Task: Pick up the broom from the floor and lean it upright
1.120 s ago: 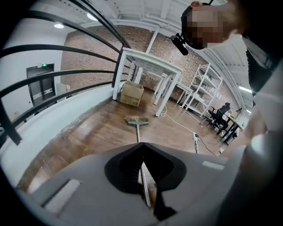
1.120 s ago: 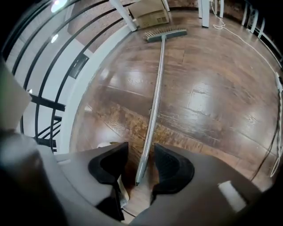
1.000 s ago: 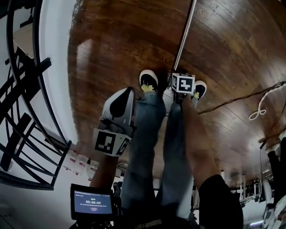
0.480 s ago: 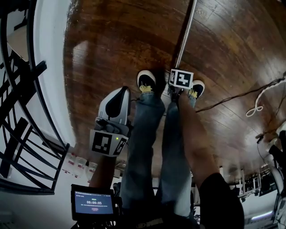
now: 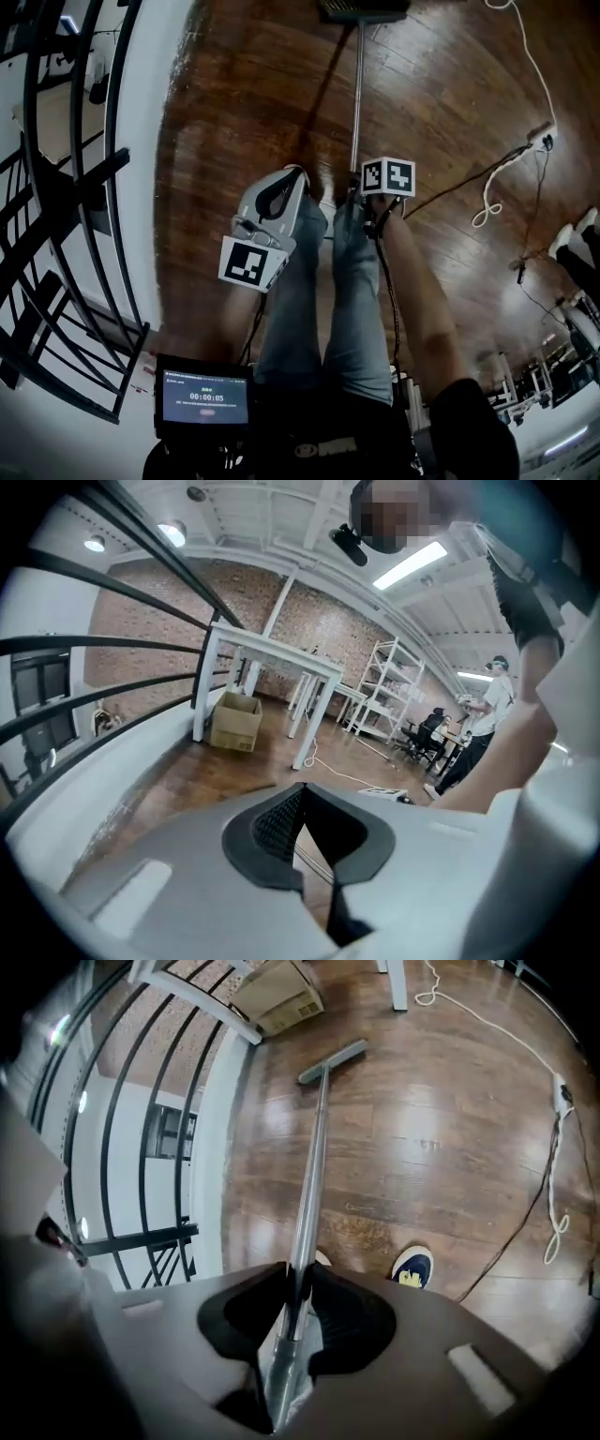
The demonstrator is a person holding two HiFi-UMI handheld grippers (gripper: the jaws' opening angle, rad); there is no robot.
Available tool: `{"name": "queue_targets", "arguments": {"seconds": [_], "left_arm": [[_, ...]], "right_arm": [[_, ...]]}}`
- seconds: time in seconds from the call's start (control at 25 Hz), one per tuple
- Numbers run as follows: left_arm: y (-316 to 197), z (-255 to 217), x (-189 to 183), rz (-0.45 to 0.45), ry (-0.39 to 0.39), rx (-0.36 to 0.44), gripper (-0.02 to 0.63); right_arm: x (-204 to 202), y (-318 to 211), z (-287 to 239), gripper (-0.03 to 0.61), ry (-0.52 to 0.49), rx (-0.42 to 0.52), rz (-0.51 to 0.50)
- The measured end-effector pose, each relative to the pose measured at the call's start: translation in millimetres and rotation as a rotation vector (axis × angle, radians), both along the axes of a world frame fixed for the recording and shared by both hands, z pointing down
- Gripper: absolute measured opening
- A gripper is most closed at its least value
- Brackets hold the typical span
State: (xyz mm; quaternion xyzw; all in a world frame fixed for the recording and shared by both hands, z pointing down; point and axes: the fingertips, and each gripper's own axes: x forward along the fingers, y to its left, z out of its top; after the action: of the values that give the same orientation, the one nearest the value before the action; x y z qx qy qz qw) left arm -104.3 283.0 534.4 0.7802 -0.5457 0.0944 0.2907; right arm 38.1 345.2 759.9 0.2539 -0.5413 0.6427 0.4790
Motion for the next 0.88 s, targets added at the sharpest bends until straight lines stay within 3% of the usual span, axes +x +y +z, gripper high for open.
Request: {"name": "queue_targets", "arguments": {"seconds": [0.08, 0.16, 0.2, 0.28, 0.36, 0.48, 0.64, 0.72, 0.76, 0.8, 0.84, 0.88], "left_arm": [[-10, -19, 13, 0.055, 0.022, 0.034, 0.021], [-13, -34, 30, 0.136, 0.034, 0.076, 0.204], [-10, -35, 39, 0.188, 0.016, 0.094, 0.244], [0, -16, 55, 0.318, -0.094, 0.115, 0.377], [11, 21, 71, 0.456, -0.241, 0.124, 0.441], [15, 68, 98, 0.581, -0.368, 0.137, 0.46], [-5, 92, 140, 0.62, -0.423, 0.178, 0.46], [-19, 82, 155, 0.629, -0.442, 0.232, 0.399], [-27, 74, 159, 0.626, -0.459, 0.26, 0.336], [-34, 66, 161, 0.623, -0.485, 0.284, 0.188], [-40, 60, 162, 0.622, -0.516, 0.303, 0.11], [-44, 57, 164, 0.625, -0.544, 0.317, 0.087]], "right_arm": [[1, -14, -35, 0.095, -0.012, -0.004, 0.008], [4, -20, -68, 0.095, -0.029, -0.032, 0.023], [5, -19, -83, 0.097, -0.038, -0.054, 0.028], [6, -18, -108, 0.098, -0.054, -0.096, 0.025], [6, -22, -128, 0.1, -0.067, -0.125, 0.02], [8, -28, -153, 0.101, -0.084, -0.158, 0.018], [1, -34, -178, 0.106, -0.125, -0.188, 0.007], [-6, -37, -188, 0.109, -0.152, -0.198, 0.014], [-10, -39, -193, 0.11, -0.168, -0.2, 0.022], [-13, -42, -198, 0.112, -0.185, -0.199, 0.033], [-14, -47, -202, 0.116, -0.201, -0.197, 0.042], [-14, -52, -206, 0.119, -0.213, -0.191, 0.046]]}}
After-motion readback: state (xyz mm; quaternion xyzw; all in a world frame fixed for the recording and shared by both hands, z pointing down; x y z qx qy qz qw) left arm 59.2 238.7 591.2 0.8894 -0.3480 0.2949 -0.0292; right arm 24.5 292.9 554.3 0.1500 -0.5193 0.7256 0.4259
